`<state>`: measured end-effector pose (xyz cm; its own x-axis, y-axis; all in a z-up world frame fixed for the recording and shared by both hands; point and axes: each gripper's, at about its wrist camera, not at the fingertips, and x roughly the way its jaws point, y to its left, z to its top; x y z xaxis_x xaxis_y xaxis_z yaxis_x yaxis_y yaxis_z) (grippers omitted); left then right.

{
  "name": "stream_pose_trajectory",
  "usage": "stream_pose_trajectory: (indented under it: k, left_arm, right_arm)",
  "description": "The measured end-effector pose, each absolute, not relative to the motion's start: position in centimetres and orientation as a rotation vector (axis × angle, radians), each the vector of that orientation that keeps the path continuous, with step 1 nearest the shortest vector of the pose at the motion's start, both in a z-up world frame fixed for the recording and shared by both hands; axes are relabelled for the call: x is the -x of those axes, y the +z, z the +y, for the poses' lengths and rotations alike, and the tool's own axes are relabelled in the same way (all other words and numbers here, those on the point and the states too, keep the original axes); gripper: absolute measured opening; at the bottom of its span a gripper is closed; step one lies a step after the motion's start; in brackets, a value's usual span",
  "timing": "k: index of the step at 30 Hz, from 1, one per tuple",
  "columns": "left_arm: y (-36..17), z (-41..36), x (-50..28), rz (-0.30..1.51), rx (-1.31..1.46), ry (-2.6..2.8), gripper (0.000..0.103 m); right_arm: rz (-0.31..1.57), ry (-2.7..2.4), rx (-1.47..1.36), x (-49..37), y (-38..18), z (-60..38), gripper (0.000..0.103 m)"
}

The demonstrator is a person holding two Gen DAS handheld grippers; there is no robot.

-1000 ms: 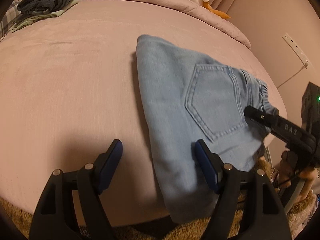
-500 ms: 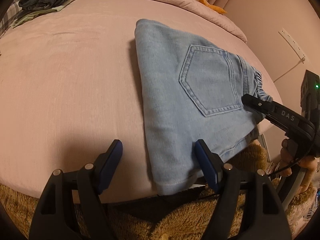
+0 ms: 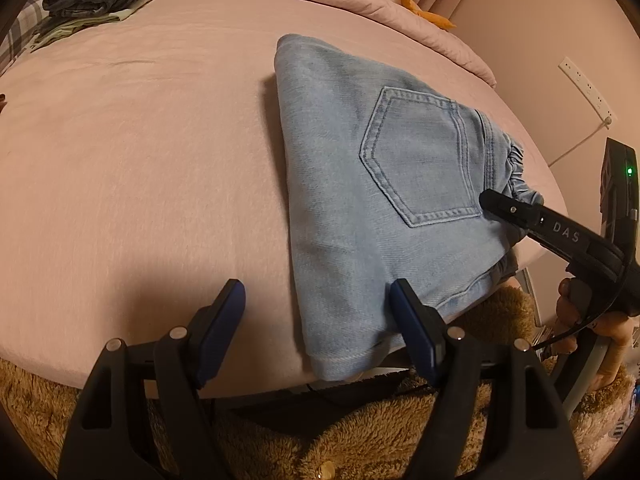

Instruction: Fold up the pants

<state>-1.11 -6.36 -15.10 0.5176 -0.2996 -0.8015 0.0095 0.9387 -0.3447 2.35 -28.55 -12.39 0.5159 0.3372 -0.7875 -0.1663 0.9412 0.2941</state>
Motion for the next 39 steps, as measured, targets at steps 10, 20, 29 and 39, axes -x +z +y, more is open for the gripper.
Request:
stream_pose_trajectory:
  k: [10,20,29,39]
  left_arm:
    - [-15.12,-6.39,1.51,1.015,0.325,-0.166,0.074]
    - [-15.07,-6.46,1.53,1.015,0.329,-0.143,0.075]
    - [-15.05,-6.33,1.43,1.019,0.336,-0.138,0.075]
    - [-14.85,-5.95,1.52,1.036,0.359,-0.130,0.076]
  right_arm:
    - [0.973,0.301,-0.168,-2.13,-12.45,-28.05,0.043]
    - [0.974,0.321,-0.183,-1.89,-12.85,-28.64,0.048]
    - [0.971,0.321,-0.184,-1.66,-12.93,-28.82,0.048]
    - [0.975,0.327,-0.195,-1.59,-12.91,-28.91,0.051]
